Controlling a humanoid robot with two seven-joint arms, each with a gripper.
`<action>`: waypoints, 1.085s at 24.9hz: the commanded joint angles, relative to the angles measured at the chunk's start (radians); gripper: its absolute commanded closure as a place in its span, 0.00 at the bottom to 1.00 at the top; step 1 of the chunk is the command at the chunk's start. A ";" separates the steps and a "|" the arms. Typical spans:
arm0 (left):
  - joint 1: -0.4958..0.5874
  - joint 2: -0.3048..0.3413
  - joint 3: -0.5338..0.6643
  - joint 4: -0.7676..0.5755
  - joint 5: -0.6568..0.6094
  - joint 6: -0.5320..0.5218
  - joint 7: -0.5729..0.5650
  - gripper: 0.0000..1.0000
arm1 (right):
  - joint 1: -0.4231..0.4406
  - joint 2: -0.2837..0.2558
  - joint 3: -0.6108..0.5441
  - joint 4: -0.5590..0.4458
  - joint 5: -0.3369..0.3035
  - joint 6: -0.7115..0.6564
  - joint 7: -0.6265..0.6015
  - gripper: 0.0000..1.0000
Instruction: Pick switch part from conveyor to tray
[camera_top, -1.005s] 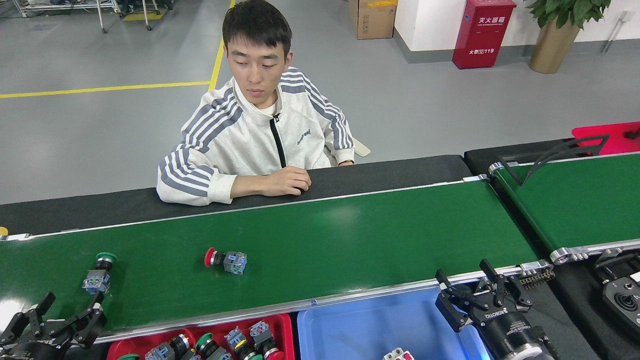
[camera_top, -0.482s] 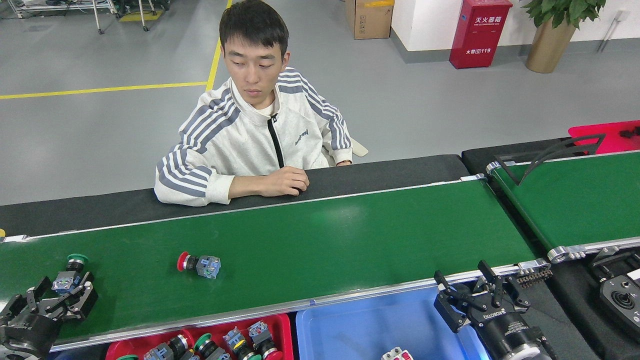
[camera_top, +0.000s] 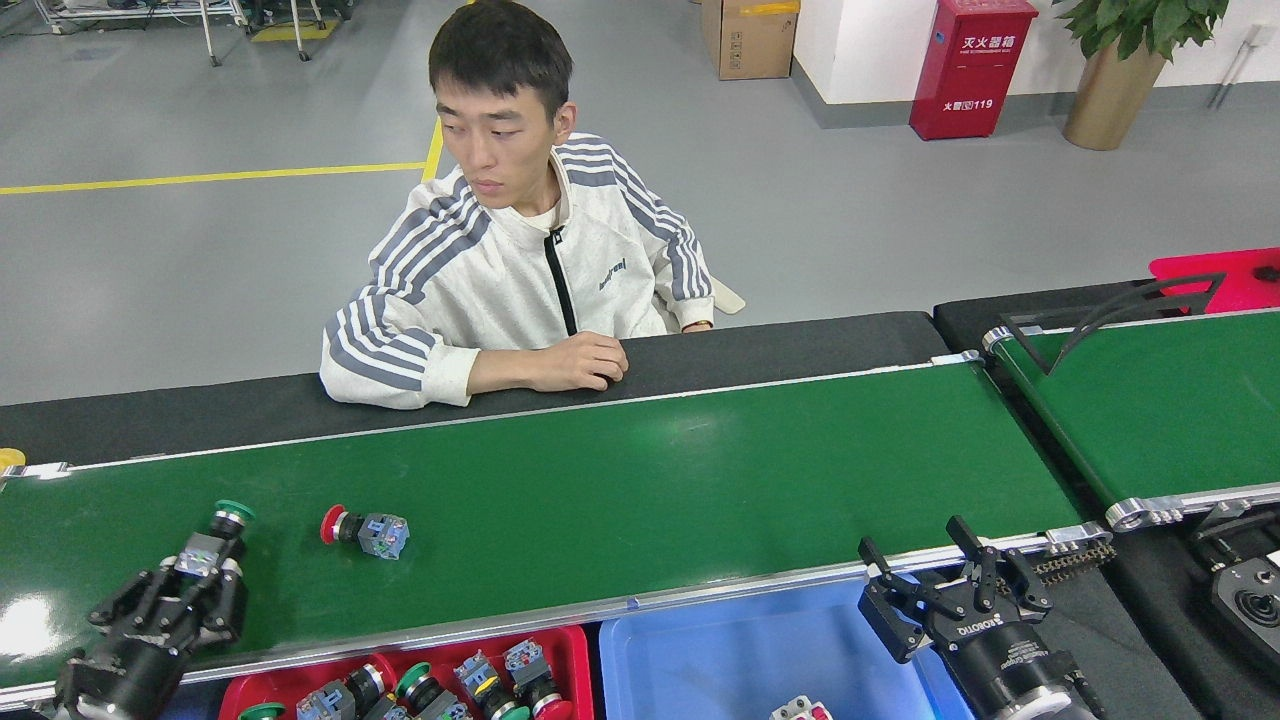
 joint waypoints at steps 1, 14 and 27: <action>0.065 -0.029 0.003 -0.113 -0.003 -0.113 0.003 0.85 | 0.007 0.007 -0.003 -0.015 -0.001 0.003 -0.005 0.01; 0.273 -0.213 0.115 -0.317 0.000 -0.156 0.003 0.00 | 0.041 0.013 -0.017 -0.015 -0.001 0.002 -0.014 0.01; 0.281 -0.212 0.296 -0.262 -0.003 0.229 0.002 0.00 | 0.087 -0.002 -0.092 0.000 -0.001 -0.006 -0.016 0.00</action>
